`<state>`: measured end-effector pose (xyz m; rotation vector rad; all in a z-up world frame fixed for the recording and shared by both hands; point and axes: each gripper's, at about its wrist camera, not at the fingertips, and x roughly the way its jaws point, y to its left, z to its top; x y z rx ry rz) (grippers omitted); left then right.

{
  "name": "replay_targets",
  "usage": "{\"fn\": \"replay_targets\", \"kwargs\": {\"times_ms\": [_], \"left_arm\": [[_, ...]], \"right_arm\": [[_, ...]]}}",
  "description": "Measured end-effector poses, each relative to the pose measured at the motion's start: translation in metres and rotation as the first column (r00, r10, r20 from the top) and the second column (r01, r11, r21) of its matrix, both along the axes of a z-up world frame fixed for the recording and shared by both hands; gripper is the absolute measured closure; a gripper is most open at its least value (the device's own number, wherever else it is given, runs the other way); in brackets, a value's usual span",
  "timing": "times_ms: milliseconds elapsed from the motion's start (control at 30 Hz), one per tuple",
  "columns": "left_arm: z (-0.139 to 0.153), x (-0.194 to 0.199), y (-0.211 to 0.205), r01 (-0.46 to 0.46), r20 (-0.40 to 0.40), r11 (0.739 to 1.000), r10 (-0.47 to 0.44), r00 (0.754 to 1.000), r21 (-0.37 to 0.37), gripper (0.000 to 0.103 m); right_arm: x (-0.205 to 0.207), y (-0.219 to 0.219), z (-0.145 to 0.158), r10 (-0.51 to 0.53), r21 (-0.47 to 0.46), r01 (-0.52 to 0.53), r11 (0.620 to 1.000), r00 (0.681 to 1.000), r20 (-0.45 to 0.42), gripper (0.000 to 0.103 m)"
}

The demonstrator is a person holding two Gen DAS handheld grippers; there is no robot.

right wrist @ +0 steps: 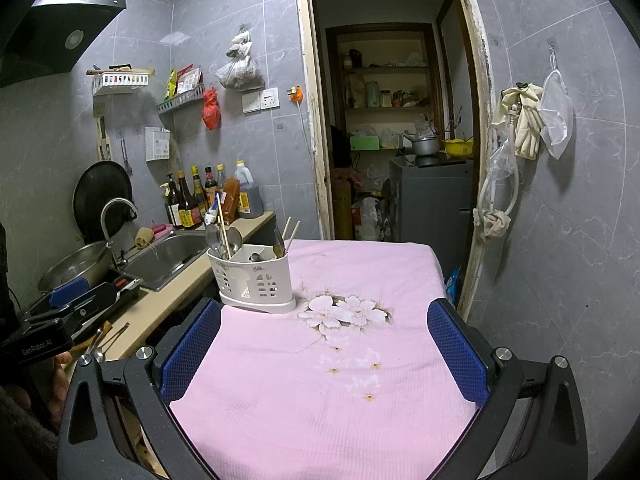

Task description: Organize utensils

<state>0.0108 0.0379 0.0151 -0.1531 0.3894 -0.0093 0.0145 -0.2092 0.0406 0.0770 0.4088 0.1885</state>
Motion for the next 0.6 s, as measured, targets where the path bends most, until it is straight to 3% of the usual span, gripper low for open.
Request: {"fn": "replay_targets", "kwargs": {"times_ms": [600], "left_arm": [[-0.0002,-0.0005,0.0008,-0.001,-0.001,1.000,0.001,1.000,0.000,0.001]], "right_arm": [[0.0006,-0.0009,0.0008,0.001,-0.001,-0.001,1.000,1.000,-0.001,0.002]]}}
